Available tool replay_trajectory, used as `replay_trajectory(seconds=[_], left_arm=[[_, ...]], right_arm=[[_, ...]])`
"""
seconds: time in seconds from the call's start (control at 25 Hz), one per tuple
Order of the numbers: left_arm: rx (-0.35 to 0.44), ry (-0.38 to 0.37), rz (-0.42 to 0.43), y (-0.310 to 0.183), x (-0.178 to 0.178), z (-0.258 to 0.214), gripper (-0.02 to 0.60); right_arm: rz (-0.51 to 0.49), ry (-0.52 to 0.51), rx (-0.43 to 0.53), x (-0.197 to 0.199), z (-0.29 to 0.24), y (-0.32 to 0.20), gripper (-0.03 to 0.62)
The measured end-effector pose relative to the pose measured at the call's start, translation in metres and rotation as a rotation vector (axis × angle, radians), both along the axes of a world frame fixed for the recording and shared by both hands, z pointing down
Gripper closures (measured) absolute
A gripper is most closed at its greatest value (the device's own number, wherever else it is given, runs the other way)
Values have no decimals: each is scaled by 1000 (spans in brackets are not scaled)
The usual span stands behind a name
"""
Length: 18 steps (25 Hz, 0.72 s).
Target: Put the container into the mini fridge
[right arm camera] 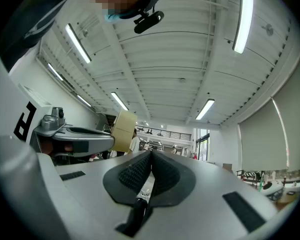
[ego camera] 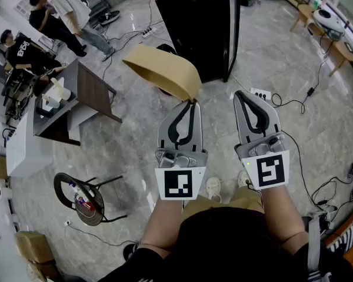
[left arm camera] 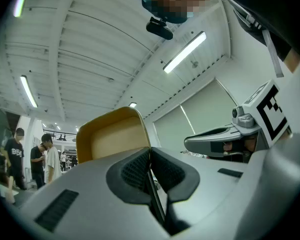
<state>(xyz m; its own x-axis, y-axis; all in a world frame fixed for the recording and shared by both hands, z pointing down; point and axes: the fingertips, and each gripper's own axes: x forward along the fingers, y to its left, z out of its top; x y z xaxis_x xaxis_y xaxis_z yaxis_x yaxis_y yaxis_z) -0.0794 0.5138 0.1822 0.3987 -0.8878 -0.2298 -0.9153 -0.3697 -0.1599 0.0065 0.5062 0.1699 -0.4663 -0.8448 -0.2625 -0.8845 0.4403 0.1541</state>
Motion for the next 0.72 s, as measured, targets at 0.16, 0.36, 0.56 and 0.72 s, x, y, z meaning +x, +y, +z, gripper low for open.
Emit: replay_trajectory(seconds=[0.16,0.36,0.56,0.72], left_arm=[[7,-9,10,9,-14,-2,552],[21,-21,17,12,-27,-5,552],[21,-1,19,8,-33,-7,552],[5,-2,24,5,-39,-3,552]], right_arm=[[-20,7,-1,-23,0,10,559],[-24,17,2,-40,-2,14,559],[-14,10,3,-40,-4,10,559],[-14,18,-6,-46,-2,7,559]])
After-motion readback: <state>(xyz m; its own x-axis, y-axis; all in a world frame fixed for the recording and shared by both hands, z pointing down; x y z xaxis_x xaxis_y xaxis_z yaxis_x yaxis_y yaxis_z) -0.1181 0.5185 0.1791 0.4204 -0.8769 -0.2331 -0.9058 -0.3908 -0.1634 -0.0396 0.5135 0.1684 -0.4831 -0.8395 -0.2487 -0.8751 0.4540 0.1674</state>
